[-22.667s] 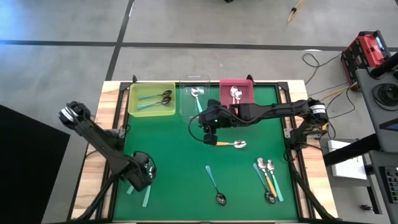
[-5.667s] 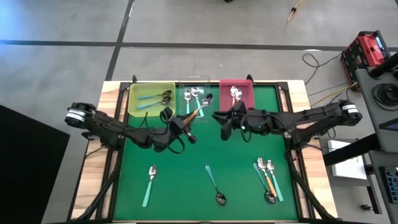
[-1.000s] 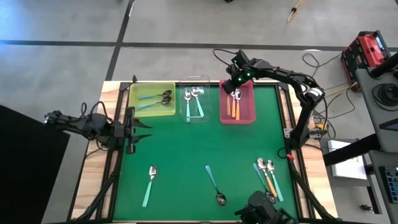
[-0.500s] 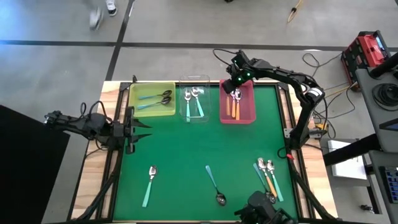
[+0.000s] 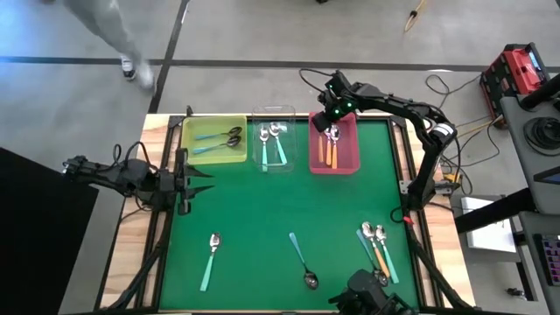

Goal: Sort silverware by color (type)
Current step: Put the yellow spoon into the red bin

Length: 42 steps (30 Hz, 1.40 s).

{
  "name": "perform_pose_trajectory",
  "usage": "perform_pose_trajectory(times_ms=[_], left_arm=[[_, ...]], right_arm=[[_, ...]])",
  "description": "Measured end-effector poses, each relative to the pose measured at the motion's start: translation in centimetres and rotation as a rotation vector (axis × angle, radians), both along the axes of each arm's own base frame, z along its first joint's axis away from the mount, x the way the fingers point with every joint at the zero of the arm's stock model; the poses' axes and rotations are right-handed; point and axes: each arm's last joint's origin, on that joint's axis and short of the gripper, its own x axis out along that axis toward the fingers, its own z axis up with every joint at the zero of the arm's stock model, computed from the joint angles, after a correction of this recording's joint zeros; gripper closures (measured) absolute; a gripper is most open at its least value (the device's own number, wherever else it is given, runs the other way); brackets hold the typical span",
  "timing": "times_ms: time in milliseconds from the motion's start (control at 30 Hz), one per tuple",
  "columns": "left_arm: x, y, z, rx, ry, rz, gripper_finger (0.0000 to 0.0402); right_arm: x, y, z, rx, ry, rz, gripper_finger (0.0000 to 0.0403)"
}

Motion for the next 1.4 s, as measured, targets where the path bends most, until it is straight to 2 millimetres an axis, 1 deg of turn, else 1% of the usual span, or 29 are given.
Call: perform_pose_trajectory(times_ms=[333,733,1400], left_arm=[[0.0,0.0,0.0,-0.005,0.001,0.015,0.0300],[0.0,0.0,0.0,-0.005,0.001,0.015,0.0300],[0.0,0.0,0.0,-0.005,0.001,0.015,0.0300]], right_arm=[[0.2,0.2,-0.2,-0.004,-0.003,0.006,0.0390],[0.0,0.5,-1.7,-0.006,-0.011,0.009,0.0390],[0.1,0.4,-1.7,-0.047,-0.016,0.042,0.0390]])
